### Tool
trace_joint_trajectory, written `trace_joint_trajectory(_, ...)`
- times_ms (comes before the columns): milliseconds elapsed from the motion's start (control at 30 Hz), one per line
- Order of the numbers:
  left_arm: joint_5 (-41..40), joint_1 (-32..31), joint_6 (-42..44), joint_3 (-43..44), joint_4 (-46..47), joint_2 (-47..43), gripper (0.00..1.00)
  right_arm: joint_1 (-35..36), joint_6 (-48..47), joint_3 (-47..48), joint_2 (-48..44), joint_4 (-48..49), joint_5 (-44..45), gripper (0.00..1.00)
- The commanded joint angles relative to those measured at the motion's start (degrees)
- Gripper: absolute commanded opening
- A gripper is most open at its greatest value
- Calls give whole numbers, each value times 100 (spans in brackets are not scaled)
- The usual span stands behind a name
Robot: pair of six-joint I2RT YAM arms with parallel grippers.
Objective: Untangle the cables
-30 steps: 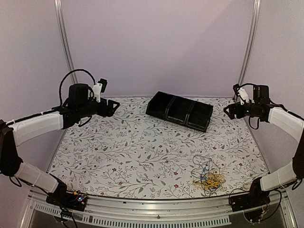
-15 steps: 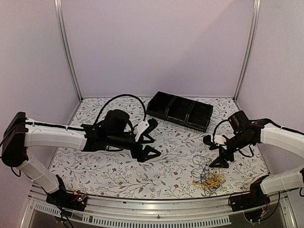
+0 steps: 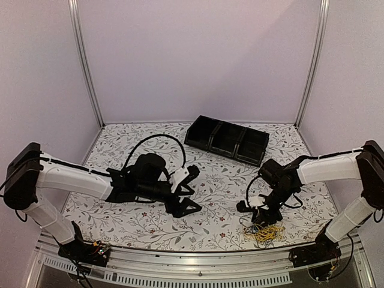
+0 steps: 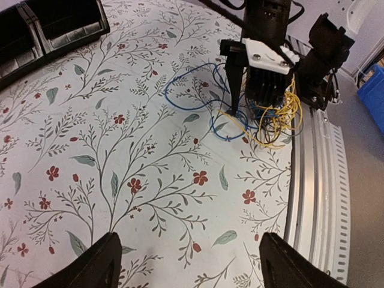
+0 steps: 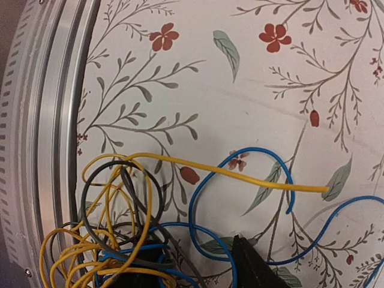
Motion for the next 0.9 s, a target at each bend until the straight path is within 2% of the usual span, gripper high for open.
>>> trace_joint_trajectory(0,-344,-10,-86,-199,298,-449,82,301,238,623,762,170,-202,24)
trace_joint_trajectory(33,-363,38,-124,-247,365,-544,81,350,284,819,904,159,-293,16)
trace_joint_trajectory(133,-498,162,-271,-472,597,-870,80,396,461,1536,1369,93,-645,4)
trace_joint_trajectory(200,-604,271,-405,-686,740,-1072,79,392,572,2060,1602,59,-811,0)
trace_joint_trajectory(300,-654,507,-701,-935,901,-1301,78,397,712,3024,2020,-51,-946,0)
trace_joint_trajectory(367,-724,670,-1004,-1113,1075,-1396,78,396,793,3541,2266,-247,-1005,9)
trace_joint_trajectory(467,-735,881,-1488,-1244,1322,-1345,77,395,718,3921,2448,-679,-1017,44)
trace_joint_trajectory(500,-735,910,-1602,-1255,1391,-1274,77,396,611,3867,2404,-760,-932,52)
trace_joint_trajectory(533,-735,939,-1696,-1235,1437,-1178,76,397,537,3760,2335,-772,-812,56)
trace_joint_trajectory(633,-695,1079,-2029,-954,1345,-754,73,324,405,3257,1927,-613,-420,64)
trace_joint_trajectory(767,-391,1302,-2280,-565,1253,-97,70,41,532,2873,1492,-447,-514,65)
trace_joint_trajectory(867,-548,1532,-2675,-121,715,441,67,-16,684,2655,1219,-228,-635,65)
